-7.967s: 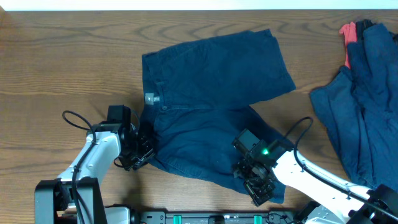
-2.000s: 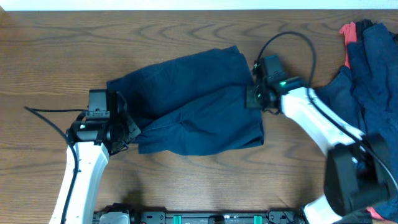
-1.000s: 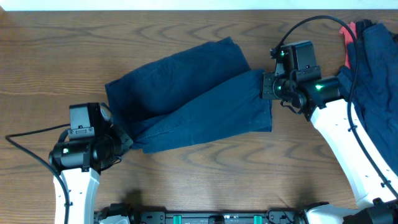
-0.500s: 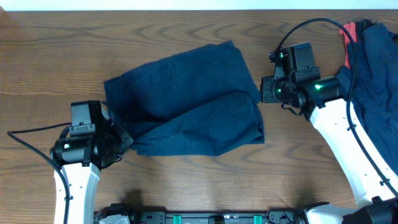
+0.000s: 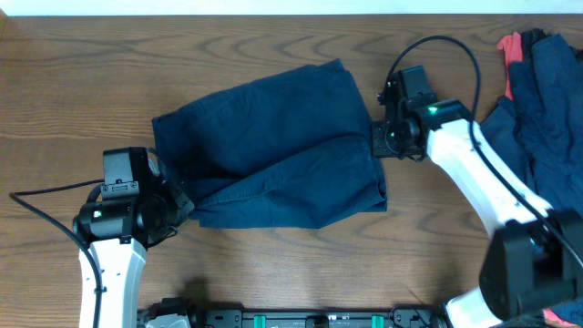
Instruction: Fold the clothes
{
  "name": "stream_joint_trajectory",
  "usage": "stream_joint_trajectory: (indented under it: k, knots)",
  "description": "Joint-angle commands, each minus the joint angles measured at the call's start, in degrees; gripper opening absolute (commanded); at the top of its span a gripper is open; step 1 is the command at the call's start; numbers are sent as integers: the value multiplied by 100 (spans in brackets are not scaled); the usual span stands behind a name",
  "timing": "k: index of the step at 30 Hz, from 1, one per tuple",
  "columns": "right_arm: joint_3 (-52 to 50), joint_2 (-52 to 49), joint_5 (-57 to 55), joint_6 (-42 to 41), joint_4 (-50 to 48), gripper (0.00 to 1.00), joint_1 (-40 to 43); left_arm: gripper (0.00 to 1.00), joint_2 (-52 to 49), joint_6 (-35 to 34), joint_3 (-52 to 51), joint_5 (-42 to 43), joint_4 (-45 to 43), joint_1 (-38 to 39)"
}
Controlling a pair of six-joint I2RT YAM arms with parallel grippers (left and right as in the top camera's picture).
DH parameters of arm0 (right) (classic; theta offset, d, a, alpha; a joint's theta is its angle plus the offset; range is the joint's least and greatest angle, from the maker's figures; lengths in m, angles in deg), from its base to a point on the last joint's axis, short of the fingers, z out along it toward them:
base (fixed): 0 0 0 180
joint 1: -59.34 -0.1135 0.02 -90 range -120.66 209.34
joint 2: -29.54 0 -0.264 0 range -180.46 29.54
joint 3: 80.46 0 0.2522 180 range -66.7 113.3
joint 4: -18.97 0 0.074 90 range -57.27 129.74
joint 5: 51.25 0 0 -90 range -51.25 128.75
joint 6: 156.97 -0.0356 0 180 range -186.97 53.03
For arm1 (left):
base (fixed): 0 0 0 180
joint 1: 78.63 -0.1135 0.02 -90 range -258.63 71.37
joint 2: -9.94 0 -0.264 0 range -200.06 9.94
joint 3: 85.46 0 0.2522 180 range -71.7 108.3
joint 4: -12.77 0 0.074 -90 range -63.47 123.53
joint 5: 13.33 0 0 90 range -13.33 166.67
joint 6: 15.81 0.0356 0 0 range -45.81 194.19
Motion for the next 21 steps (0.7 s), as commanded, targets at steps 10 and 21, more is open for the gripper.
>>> stream_joint_trajectory:
  k: [10,21]
  knots:
    - [-48,-1051,540,31,-686,25,-55,6,-7,81,105,-87,-9,-35]
    - [-46,-1121,684,26,-741,11,-90,6,-7,81,105,-85,-26,-35]
